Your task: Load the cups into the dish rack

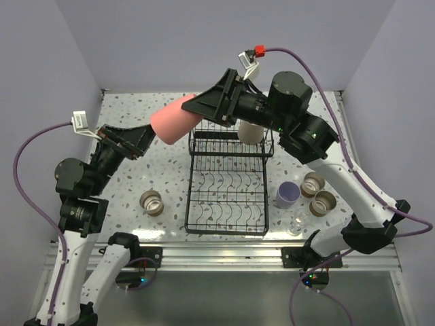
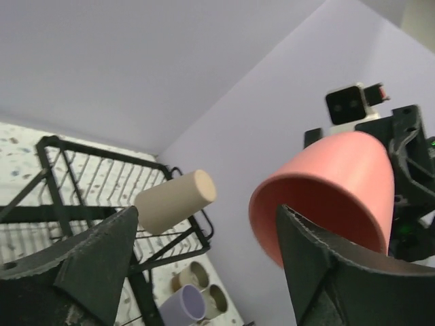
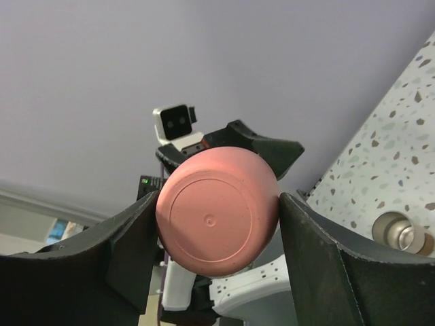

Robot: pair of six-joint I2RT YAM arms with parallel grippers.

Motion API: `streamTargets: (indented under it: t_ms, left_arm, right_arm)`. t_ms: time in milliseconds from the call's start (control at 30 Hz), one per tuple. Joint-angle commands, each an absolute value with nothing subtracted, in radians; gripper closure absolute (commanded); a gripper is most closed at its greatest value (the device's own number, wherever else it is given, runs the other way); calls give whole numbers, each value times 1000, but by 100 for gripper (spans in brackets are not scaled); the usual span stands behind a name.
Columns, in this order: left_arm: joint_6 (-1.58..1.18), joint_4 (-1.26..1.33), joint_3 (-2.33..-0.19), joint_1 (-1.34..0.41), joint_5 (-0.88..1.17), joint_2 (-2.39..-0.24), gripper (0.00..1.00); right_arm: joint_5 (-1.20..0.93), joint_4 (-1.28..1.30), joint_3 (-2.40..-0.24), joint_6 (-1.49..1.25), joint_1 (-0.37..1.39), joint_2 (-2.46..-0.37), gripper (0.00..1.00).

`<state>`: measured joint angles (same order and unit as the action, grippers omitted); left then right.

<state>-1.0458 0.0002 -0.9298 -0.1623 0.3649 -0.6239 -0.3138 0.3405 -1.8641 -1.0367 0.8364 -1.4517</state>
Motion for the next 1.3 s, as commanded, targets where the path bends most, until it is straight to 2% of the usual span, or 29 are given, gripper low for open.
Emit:
streamTargets:
  t_ms: [0,67,300,433,533,833,1067,1267]
  left_arm:
    - [-907,-274,-995,-163,273,-563,13]
    - [-882,-357,-1008,-163,230,-523,10]
    - [-792,-679,-1081,-163,97,-492,10]
    - [-761,-842,-1117,-163,34,-483,11]
    - [-749,-900,-1123,-163,20,-471,10]
    - [-746,-969,-1149,-163,26,-446,11]
    - [-758,-991,-1147,-163,25,-416,11]
    - [-761,-1000,-1138,-163,17,-403,11]
  right_arm:
    - [-278,400,-1937,-954,813,-1414,100]
    - [-265,446,-1973,-922,799,-1420,100]
    - [-157,667,-2161,-749,782,-1476,100]
    - [-51,869,-2407,-602,784,-1569,100]
    - [70,1015,-2509,-513,784,-1634,100]
    - [314,1169,-2499,-365,784,-1764,100]
    - [350,1127,-2511,-316,784,-1825,100]
    - [318,1057,-2361,-328,784,-1809,100]
